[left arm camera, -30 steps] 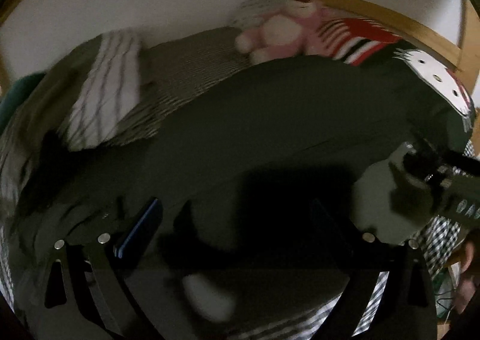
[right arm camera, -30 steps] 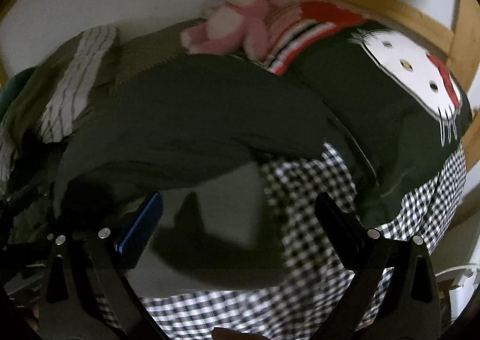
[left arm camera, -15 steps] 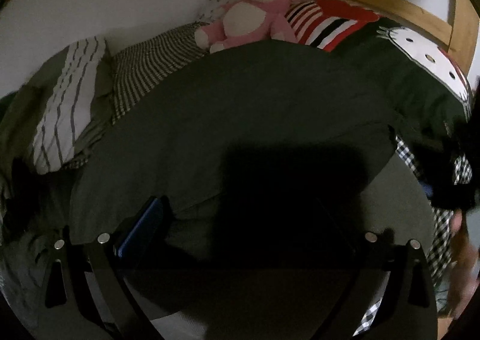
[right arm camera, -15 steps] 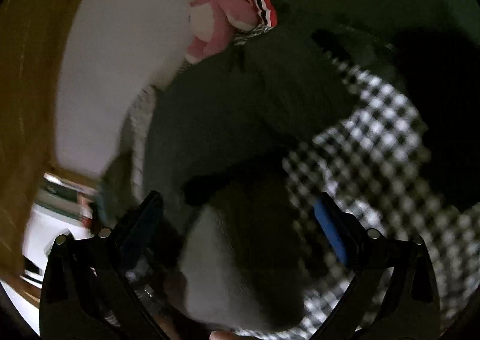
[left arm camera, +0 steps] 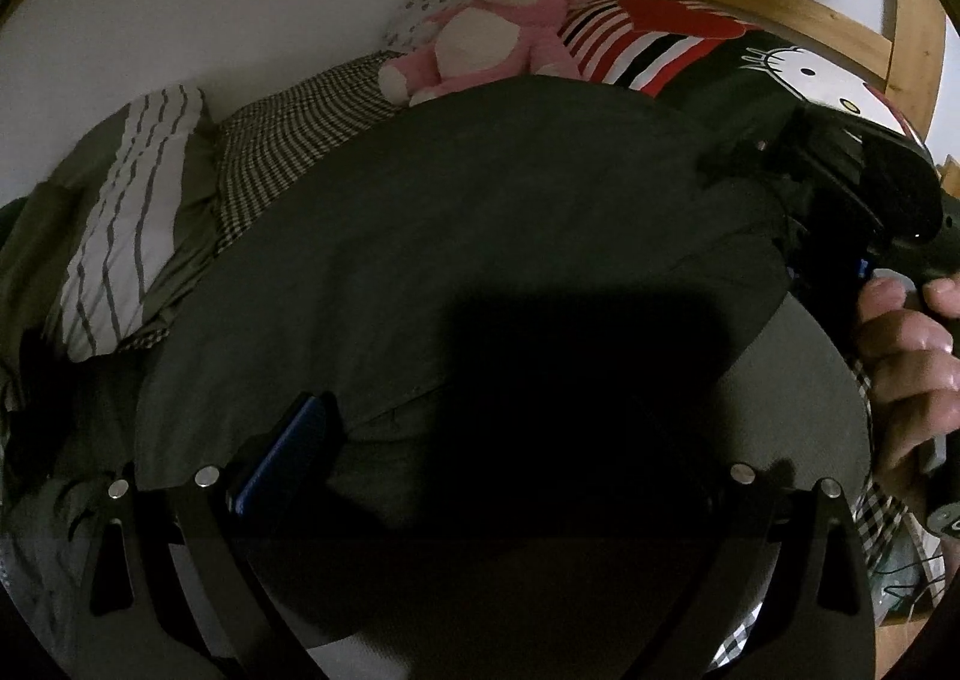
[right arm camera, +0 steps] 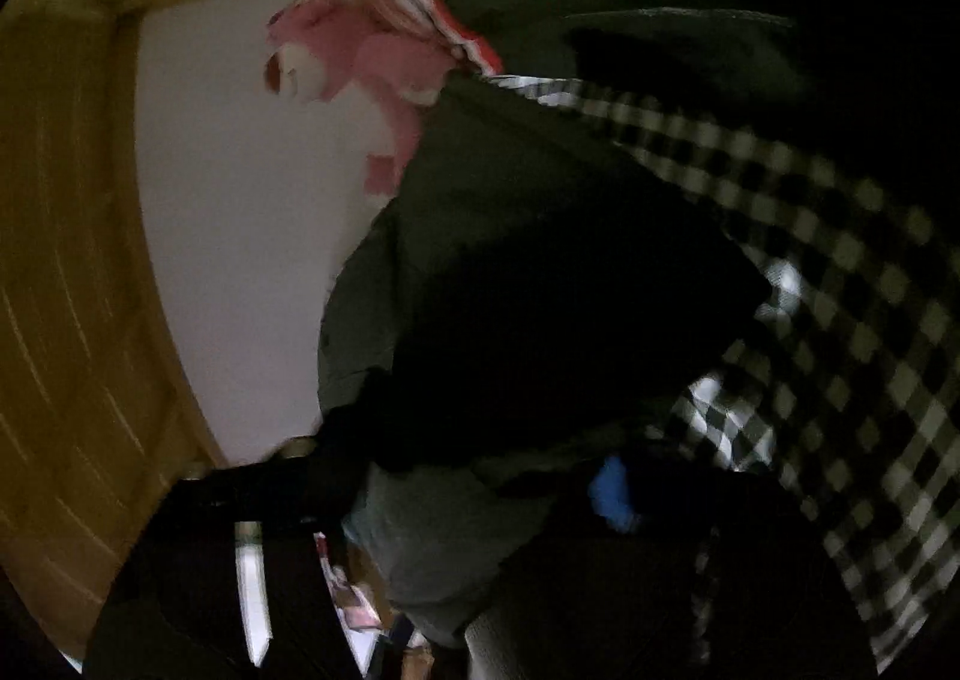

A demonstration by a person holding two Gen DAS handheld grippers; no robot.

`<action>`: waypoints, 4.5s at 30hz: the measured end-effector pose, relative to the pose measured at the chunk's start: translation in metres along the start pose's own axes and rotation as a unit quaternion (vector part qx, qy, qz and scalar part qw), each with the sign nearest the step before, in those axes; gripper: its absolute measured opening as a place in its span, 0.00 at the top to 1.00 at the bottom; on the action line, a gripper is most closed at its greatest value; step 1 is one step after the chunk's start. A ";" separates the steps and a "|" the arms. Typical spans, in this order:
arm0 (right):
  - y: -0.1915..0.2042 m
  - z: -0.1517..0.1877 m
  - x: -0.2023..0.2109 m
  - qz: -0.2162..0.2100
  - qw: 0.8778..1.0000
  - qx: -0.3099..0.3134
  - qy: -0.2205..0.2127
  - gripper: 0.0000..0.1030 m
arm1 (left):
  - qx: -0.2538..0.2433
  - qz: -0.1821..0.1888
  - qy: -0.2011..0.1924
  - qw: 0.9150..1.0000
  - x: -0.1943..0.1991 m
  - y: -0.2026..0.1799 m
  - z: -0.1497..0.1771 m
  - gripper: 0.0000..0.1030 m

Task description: Fold large clothes

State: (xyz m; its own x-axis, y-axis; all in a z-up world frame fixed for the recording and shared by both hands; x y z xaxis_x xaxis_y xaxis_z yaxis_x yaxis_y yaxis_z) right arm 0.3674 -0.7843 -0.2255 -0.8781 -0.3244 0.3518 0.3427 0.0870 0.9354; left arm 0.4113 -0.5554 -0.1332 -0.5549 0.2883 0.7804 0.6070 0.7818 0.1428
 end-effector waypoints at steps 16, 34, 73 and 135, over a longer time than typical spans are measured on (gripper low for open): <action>0.151 0.148 0.026 0.218 0.804 0.526 -0.171 0.87 | 0.067 0.033 -0.062 0.995 0.096 0.074 -0.037 0.05; 0.168 0.338 -0.071 0.388 0.400 0.782 -0.280 0.90 | 0.227 0.241 0.007 0.944 0.136 0.138 -0.044 0.05; 0.206 0.681 -0.200 0.219 0.333 0.890 -0.222 0.92 | 0.273 0.040 0.016 0.961 0.220 0.469 0.158 0.98; 0.118 0.507 -0.269 0.352 0.707 0.604 0.102 0.03 | 0.341 -0.249 0.050 0.905 0.033 0.528 0.293 0.04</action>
State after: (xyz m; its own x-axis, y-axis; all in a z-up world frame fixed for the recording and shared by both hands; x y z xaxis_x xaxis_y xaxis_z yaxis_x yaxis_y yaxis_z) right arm 0.4743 -0.2094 -0.1922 -0.5232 0.0825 0.8482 0.0279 0.9964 -0.0797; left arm 0.5468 0.0288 -0.2105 -0.5876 -0.2179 0.7792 -0.2146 0.9705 0.1095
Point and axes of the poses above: each gripper's, at about its wrist camera, not at the fingertips, and x roughly against the way its jaws point, y to its left, z to its underside, the point moved 4 cm from there along -x, roughly the way its jaws point, and after that the axes turned 1 degree about y, right-handed, at the moved point
